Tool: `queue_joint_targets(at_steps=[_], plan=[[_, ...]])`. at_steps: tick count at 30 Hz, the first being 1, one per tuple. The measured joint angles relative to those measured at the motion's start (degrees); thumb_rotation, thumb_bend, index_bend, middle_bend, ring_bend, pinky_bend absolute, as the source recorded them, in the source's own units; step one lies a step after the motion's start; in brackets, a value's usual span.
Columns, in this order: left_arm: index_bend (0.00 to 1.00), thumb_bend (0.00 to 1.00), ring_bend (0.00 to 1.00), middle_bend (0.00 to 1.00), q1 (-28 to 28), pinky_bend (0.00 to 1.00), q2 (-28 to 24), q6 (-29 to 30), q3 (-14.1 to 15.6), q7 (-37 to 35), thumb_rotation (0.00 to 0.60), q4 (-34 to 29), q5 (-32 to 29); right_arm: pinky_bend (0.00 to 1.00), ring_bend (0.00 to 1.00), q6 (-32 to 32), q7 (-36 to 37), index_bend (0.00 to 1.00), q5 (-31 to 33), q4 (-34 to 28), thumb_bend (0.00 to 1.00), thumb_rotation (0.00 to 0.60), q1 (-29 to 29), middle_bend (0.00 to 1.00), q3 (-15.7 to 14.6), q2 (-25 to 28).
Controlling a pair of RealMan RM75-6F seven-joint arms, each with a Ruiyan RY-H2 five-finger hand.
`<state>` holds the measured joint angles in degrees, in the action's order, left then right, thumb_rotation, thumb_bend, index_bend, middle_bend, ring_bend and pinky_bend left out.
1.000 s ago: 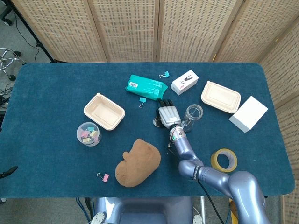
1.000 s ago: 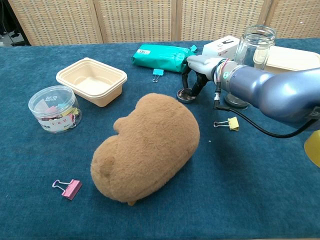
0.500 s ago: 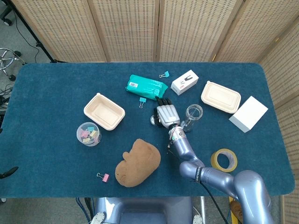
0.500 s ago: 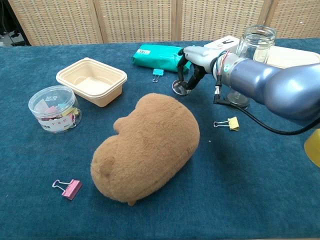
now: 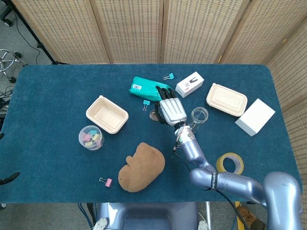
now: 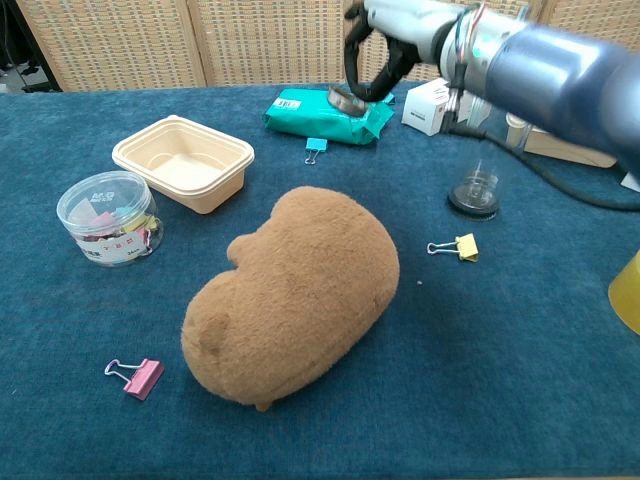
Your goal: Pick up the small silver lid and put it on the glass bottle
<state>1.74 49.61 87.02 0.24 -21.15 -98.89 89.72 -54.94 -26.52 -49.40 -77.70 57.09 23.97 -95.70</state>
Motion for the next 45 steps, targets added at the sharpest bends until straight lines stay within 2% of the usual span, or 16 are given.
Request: queue_joint_targets(at_steps=[10, 16, 20, 26, 45], plan=[[0.0, 0.0, 0.0, 0.0, 0.26, 0.0, 0.33, -0.24, 0.15, 1.35, 0.6, -0.53, 0.44, 0.0, 0.0, -5.2, -6.5, 0.65, 4.21, -17.45, 0.61, 0.6, -1.07, 0.0, 3.99, 13.82], [0.0, 0.0, 0.0, 0.0, 0.25, 0.0, 0.42, -0.05, 0.1, 1.55, 0.6, -0.64, 0.39, 0.0, 0.0, -6.75, -8.08, 0.65, 5.1, -23.28, 0.62, 0.6, -3.51, 0.0, 3.0, 21.04], [0.0, 0.0, 0.0, 0.0, 0.25, 0.0, 0.34, 0.18, 0.1, 1.38, 0.6, -0.7, 0.66, 0.0, 0.0, -7.77, -7.3, 0.65, 3.55, -26.02, 0.62, 0.6, -6.71, 0.0, 0.59, 25.39], [0.0, 0.0, 0.0, 0.0, 0.61, 0.0, 0.1, -0.08, 0.39, 0.81, 0.6, -0.5, 1.69, 0.0, 0.0, -8.27, -4.61, 0.65, 2.18, -26.85, 0.62, 0.6, -10.19, 0.0, -2.89, 28.76], [0.0, 0.0, 0.0, 0.0, 0.84, 0.0, 0.31, -0.15, 0.44, 1.69, 0.6, -0.73, 1.46, 0.0, 0.0, -6.28, 2.12, 0.66, 0.8, -20.04, 0.62, 0.6, -12.53, 0.0, -6.61, 27.8]])
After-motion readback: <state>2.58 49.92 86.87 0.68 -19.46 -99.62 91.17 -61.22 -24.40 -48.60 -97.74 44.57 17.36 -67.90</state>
